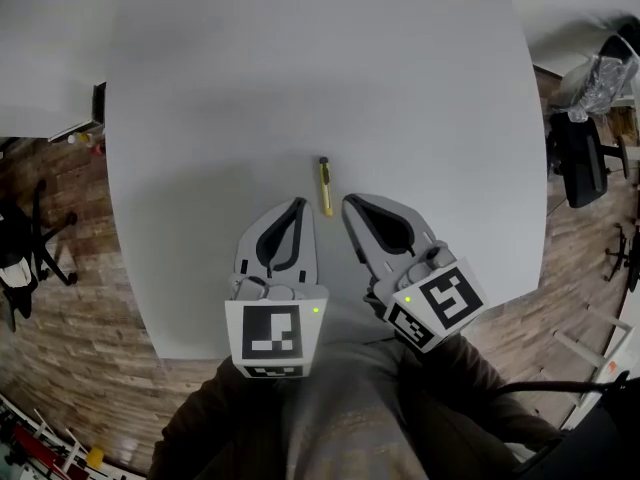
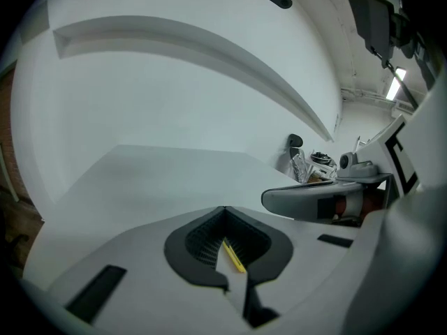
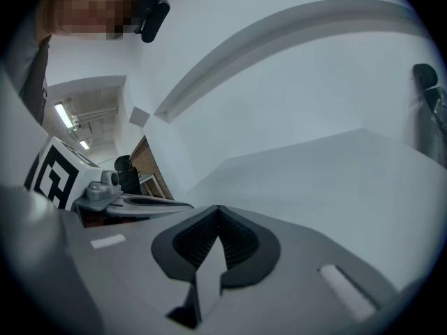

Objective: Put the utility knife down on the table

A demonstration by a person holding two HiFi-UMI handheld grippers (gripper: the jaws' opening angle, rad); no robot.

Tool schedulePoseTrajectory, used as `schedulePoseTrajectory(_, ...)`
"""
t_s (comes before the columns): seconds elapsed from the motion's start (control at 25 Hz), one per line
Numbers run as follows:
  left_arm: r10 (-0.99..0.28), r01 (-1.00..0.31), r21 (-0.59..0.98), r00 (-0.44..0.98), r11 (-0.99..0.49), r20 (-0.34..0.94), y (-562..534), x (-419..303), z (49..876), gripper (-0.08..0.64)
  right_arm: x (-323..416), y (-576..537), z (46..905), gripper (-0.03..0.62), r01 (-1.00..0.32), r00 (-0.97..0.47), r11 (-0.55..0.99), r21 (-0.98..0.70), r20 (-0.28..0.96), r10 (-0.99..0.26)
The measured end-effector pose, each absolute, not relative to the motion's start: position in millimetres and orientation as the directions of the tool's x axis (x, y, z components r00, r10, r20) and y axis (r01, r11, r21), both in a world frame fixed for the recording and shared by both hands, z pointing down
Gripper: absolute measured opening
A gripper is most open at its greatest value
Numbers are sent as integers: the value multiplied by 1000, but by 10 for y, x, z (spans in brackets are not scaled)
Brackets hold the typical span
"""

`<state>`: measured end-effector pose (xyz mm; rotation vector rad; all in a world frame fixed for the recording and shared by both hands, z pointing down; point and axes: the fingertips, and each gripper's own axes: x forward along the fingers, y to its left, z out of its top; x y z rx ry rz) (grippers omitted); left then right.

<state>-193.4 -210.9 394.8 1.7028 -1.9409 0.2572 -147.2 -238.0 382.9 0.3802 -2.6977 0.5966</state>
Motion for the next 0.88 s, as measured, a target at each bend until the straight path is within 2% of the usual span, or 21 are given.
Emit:
schedulePoseTrajectory(0.44, -900, -973, 130, -121, 191, 419, -1962, -1591, 3314, 3, -1250, -2233, 3234, 2, -255, -943, 917, -307, 287, -166)
schedulePoseTrajectory(0.88, -912, -974, 93, -157, 206, 380, -1813, -1393, 3136, 3, -980, -2120, 3060, 2, -240, -954, 929, -283, 245, -172)
